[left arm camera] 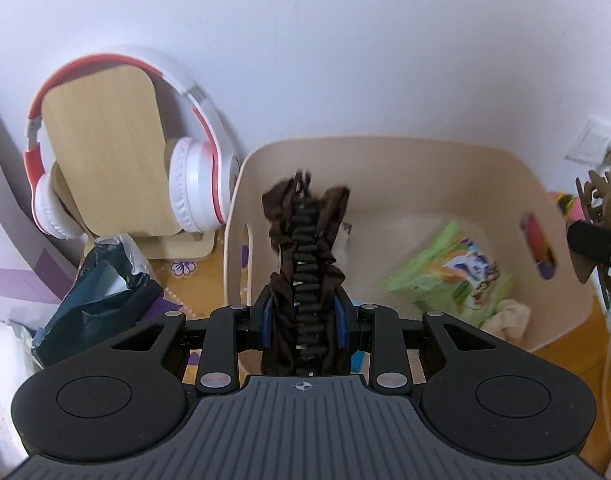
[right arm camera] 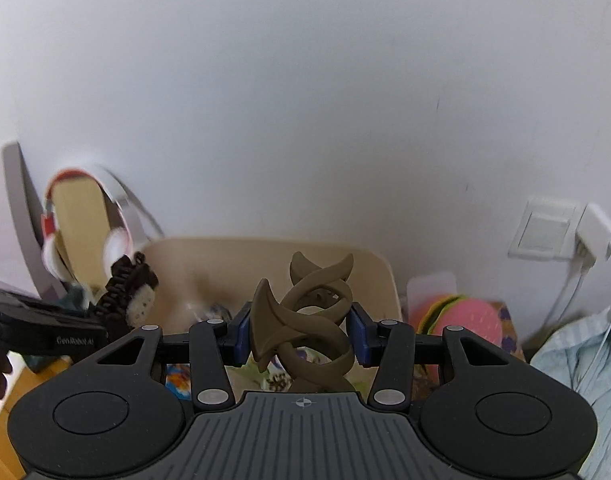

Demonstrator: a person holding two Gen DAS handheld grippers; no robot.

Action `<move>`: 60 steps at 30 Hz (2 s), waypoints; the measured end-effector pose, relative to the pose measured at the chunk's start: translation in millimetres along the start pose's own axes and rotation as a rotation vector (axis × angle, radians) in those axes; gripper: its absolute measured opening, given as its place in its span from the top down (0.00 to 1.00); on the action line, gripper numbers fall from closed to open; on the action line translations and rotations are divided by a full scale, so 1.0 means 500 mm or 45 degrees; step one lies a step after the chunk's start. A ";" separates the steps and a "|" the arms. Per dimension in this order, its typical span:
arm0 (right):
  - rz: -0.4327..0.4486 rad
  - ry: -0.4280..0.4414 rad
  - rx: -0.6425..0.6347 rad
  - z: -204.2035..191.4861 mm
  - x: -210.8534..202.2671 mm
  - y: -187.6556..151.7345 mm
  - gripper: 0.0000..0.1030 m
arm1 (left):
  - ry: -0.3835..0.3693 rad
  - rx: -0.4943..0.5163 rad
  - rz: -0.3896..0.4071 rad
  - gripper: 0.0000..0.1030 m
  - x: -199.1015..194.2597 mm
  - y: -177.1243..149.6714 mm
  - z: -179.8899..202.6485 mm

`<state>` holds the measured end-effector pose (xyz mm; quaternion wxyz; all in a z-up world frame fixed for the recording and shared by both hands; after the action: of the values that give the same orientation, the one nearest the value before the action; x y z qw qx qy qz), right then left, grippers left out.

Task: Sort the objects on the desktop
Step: 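Carry both clips over the beige basket and open both grippers to drop them, then grasp the white wrapped bar with the right gripper while the left grasps the white-blue packet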

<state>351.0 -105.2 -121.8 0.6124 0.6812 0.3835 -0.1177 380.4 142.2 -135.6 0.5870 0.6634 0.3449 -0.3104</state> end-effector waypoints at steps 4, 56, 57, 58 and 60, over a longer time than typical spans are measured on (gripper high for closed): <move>-0.081 -0.041 -0.002 0.005 0.051 -0.021 0.57 | -0.017 0.016 -0.052 0.71 0.032 0.002 0.005; -0.214 -0.144 -0.143 0.079 -0.116 -0.251 0.00 | -0.212 0.756 -0.001 0.27 -0.103 -0.208 0.092; -0.225 -0.146 -0.152 0.080 -0.117 -0.261 0.00 | -0.227 0.780 -0.003 0.27 -0.102 -0.214 0.096; -0.237 -0.147 -0.162 0.081 -0.118 -0.271 0.00 | -0.243 0.808 -0.006 0.27 -0.100 -0.221 0.100; -0.259 -0.151 -0.182 0.083 -0.118 -0.290 0.00 | -0.264 0.864 -0.015 0.27 -0.095 -0.233 0.106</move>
<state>227.2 -172.1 -201.6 0.6657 0.5854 0.4213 -0.1917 257.1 93.4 -168.7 0.3633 0.7836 0.1643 -0.4764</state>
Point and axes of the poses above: each gripper's, at about its wrist camera, not at the fingertips, and x roughly the way its jaws point, z to its right, y to its top, the point moved 5 cm from there along x, roughly the way its jaws point, and after that the axes turned 12 degrees about x, right-handed, at the moved point
